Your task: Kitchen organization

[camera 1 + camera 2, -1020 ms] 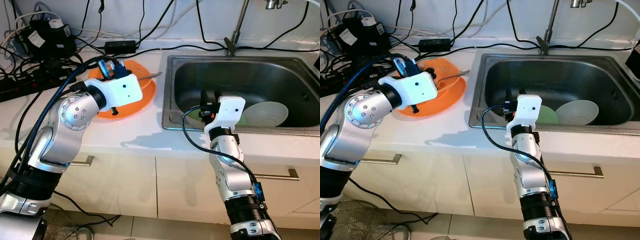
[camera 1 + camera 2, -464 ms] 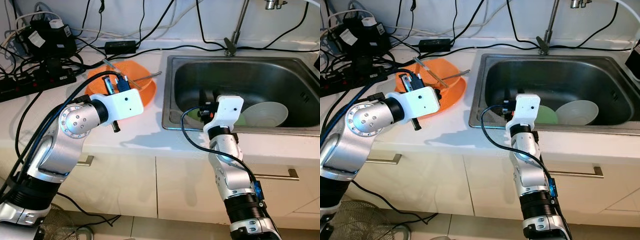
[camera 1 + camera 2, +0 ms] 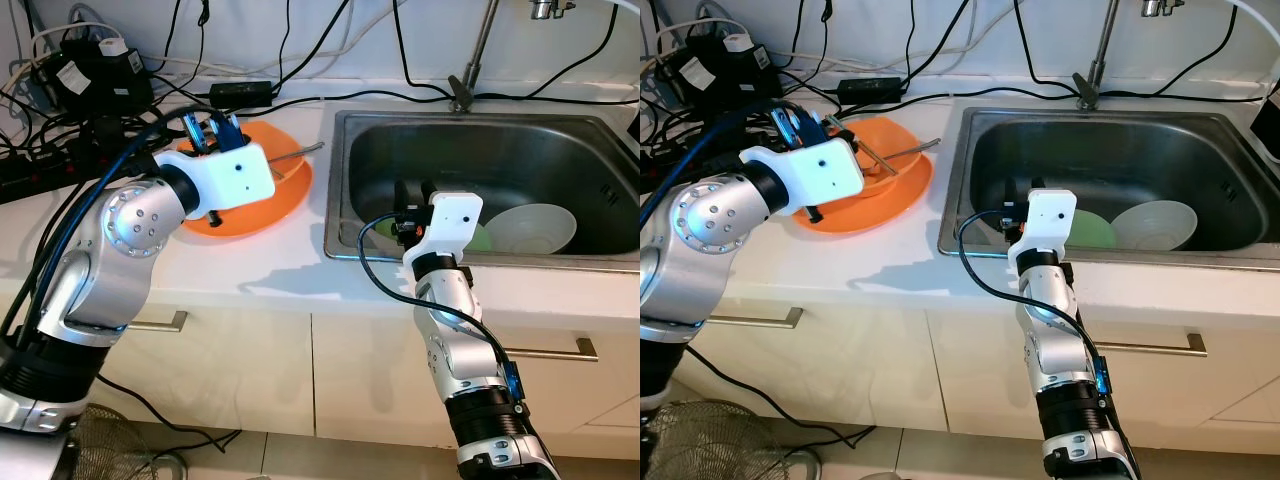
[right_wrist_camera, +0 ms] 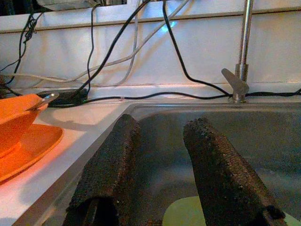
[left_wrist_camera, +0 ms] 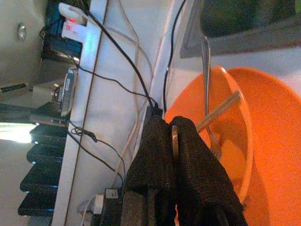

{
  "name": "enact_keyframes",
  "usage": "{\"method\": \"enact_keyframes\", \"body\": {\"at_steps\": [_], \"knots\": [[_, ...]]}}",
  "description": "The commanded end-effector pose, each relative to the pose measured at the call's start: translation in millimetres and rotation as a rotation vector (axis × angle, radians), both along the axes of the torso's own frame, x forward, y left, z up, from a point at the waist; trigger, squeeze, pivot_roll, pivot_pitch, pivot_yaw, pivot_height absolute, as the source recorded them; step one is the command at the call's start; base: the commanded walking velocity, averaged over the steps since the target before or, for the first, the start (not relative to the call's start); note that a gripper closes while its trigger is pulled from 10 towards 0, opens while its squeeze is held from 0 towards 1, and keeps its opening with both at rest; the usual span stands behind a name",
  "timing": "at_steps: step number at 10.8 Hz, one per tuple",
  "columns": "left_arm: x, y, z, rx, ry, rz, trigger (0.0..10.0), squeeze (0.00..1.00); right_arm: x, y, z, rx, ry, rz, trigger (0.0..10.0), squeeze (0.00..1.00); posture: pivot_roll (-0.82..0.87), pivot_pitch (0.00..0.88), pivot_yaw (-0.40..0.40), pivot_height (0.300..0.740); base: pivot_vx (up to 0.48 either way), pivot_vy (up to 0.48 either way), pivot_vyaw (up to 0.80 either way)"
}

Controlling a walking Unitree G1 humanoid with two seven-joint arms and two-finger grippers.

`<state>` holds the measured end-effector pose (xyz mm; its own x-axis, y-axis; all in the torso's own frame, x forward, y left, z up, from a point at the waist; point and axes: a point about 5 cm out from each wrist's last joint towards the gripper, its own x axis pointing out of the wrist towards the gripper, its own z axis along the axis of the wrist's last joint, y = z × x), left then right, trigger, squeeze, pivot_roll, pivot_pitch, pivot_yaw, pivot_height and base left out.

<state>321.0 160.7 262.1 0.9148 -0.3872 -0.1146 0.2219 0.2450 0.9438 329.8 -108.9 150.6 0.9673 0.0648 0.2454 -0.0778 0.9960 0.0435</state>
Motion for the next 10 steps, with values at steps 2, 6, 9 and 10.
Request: {"method": "enact_keyframes", "body": {"at_steps": [2,6,9,10], "knots": [[4.7,-1.1,11.3,0.015,-0.093,0.006,10.0,0.0,1.2,0.1,3.0,0.011,-0.013,-0.004,10.0,0.0,0.08,0.0,0.047,0.74,0.0,0.0,0.0],[1.0,-49.3,44.5,-0.804,-0.311,-0.205,10.0,0.0,1.4,-2.9,8.0,0.003,-0.048,-0.031,10.0,0.0,0.07,0.0,0.055,0.74,0.0,0.0,0.0],[-2.0,-86.3,31.4,-1.138,-0.093,-0.374,10.0,0.0,0.1,-5.4,12.3,-0.075,-0.09,-0.044,10.0,0.0,0.05,0.0,0.062,0.74,0.0,0.0,0.0],[-3.9,-100.4,23.1,-1.245,0.034,-0.44,10.0,0.0,-0.5,-8.2,14.2,-0.128,-0.111,-0.052,10.0,0.75,0.04,0.0,0.061,0.74,0.0,0.0,0.0]]}}
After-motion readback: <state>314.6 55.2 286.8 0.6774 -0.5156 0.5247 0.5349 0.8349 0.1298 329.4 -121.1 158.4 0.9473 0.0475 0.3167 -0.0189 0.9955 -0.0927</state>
